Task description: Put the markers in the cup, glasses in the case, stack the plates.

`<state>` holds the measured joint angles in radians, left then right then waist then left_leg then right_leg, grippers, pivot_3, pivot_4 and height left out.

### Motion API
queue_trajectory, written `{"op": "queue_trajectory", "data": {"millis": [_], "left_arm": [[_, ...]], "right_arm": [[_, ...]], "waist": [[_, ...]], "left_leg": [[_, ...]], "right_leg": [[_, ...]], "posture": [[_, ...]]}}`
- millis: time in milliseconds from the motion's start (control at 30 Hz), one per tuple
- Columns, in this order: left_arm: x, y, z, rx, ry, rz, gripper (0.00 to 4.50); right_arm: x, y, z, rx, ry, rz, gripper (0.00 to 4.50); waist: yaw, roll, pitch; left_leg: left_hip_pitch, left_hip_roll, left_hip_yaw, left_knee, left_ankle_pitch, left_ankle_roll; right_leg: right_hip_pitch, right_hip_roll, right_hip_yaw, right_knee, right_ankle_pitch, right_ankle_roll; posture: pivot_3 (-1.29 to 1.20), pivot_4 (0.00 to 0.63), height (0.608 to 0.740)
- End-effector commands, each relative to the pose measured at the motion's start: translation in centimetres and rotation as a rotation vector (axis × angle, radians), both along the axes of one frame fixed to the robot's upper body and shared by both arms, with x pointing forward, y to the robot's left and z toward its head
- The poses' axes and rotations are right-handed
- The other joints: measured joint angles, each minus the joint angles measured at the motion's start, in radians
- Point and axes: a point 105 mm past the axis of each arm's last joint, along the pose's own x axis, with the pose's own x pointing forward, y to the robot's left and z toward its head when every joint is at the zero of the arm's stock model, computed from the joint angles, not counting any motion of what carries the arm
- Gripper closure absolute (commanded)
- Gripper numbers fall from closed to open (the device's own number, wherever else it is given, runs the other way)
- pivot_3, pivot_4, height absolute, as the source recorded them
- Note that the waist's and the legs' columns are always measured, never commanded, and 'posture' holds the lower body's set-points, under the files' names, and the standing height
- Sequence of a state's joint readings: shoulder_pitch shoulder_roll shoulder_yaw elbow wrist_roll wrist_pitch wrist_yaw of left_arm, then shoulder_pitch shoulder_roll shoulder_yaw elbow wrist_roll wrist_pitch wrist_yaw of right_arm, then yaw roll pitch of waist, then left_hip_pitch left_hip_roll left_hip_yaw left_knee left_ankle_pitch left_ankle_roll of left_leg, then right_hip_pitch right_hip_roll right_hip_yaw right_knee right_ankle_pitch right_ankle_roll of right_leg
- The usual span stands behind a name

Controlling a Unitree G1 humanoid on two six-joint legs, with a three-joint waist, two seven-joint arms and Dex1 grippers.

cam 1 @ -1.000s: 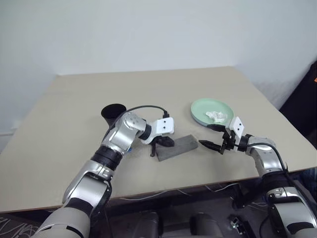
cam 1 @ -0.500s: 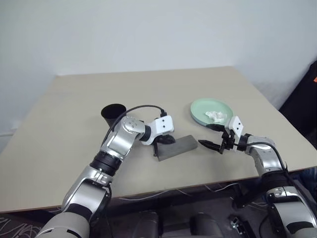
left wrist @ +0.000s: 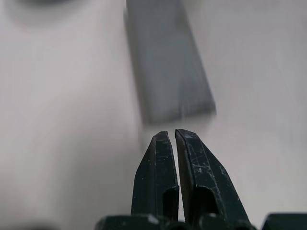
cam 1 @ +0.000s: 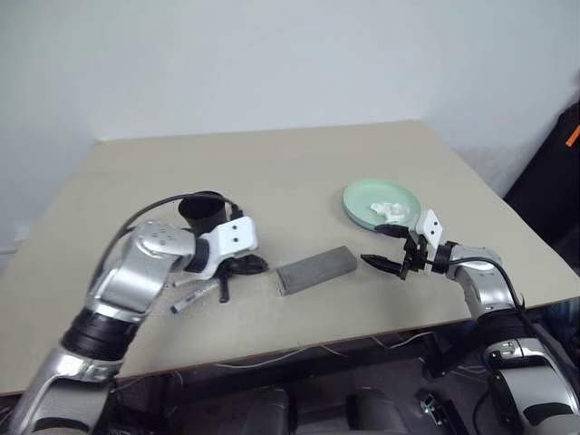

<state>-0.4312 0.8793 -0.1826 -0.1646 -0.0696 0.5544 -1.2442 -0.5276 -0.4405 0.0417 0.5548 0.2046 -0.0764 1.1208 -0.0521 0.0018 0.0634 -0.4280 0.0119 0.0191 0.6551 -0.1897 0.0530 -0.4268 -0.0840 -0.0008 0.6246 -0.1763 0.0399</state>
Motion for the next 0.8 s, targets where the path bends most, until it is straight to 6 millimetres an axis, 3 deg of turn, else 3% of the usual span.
{"op": "queue_trajectory", "data": {"millis": [33,67,167,400,800], "left_arm": [[-0.5,1.0,1.9,0.001,-0.033,-0.011,4.36],[-0.6,1.1,1.9,0.002,-0.031,-0.011,4.36],[-1.3,3.1,1.8,0.038,0.010,0.021,3.80],[-2.2,6.1,1.7,0.101,0.076,0.127,1.44],[-2.2,8.0,1.3,0.211,0.091,0.297,1.44]], "right_arm": [[0.5,0.5,1.8,0.012,-0.056,0.021,0.16],[0.6,0.5,1.8,0.012,-0.056,0.021,0.16],[0.7,0.7,1.8,0.013,-0.055,0.026,0.16],[0.7,1.2,1.4,0.023,-0.043,0.033,0.16],[0.4,1.6,0.6,0.026,-0.011,0.052,0.16]], "waist": [[0.001,0.000,0.000],[0.003,0.000,0.000],[0.006,0.000,0.000],[0.005,0.000,0.000],[0.006,0.000,0.000]], "left_leg": [[0.000,0.000,0.000,-0.001,0.000,0.000],[0.000,0.000,0.000,-0.002,0.000,0.000],[0.000,0.000,0.000,-0.004,0.000,0.000],[0.000,0.000,0.003,-0.008,0.000,0.000],[0.000,0.001,0.003,-0.010,0.000,0.000]], "right_leg": [[0.000,-0.001,-0.001,0.000,0.000,0.000],[-0.001,-0.001,-0.001,-0.001,0.000,0.000],[-0.001,-0.002,-0.002,-0.002,0.000,0.000],[-0.002,-0.001,-0.001,-0.002,0.000,0.000],[-0.004,-0.001,-0.002,-0.002,0.000,0.000]], "posture": [[0.00,0.000,0.738],[0.00,0.000,0.738],[0.00,0.000,0.738],[0.00,0.000,0.738],[0.00,0.000,0.738]]}}
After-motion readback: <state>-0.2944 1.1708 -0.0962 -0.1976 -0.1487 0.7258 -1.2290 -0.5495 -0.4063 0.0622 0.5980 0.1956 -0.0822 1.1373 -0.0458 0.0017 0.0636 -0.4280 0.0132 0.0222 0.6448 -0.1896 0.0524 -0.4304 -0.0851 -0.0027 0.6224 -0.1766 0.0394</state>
